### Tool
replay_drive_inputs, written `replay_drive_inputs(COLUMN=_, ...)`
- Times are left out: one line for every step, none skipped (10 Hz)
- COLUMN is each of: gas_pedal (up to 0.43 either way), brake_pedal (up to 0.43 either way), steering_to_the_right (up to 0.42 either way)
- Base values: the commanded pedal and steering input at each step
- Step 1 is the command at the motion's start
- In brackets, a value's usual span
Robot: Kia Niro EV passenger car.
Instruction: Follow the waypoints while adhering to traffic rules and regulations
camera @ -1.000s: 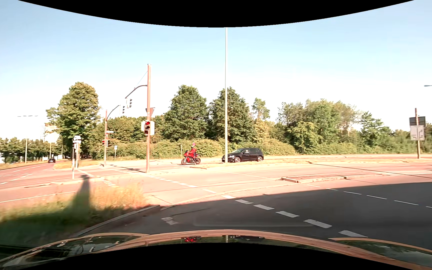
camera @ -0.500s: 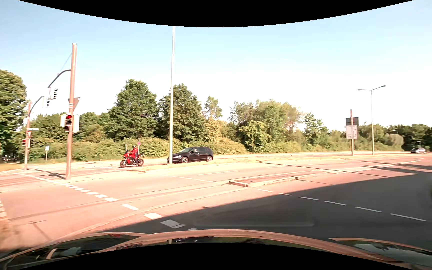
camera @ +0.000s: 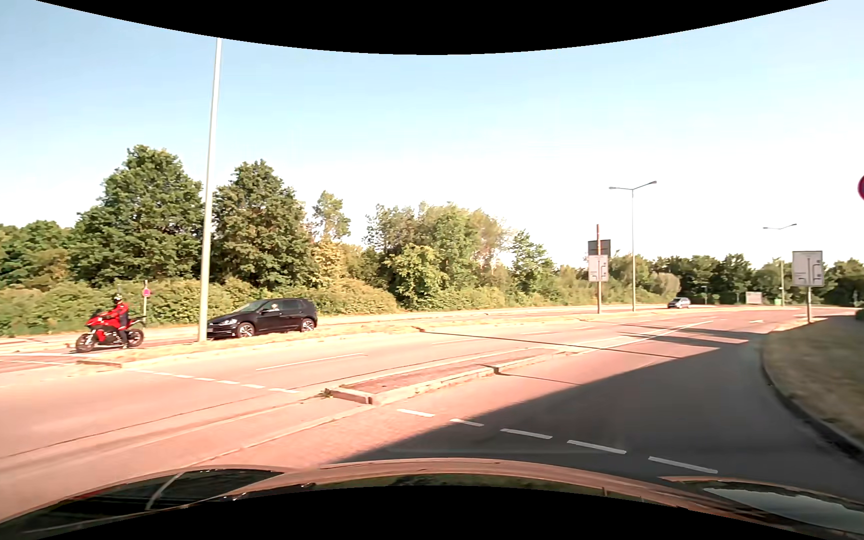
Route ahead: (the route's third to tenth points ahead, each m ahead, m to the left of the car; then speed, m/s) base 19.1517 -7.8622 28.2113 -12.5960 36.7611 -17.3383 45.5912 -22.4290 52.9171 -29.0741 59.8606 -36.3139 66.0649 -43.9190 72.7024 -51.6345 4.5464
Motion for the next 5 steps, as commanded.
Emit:
replay_drive_inputs(gas_pedal=0.209, brake_pedal=0.012, steering_to_the_right=0.38)
replay_drive_inputs(gas_pedal=0.22, brake_pedal=0.012, steering_to_the_right=0.36)
replay_drive_inputs(gas_pedal=0.26, brake_pedal=0.012, steering_to_the_right=0.339)
replay_drive_inputs(gas_pedal=0.26, brake_pedal=0.012, steering_to_the_right=0.322)
replay_drive_inputs(gas_pedal=0.26, brake_pedal=0.012, steering_to_the_right=0.292)
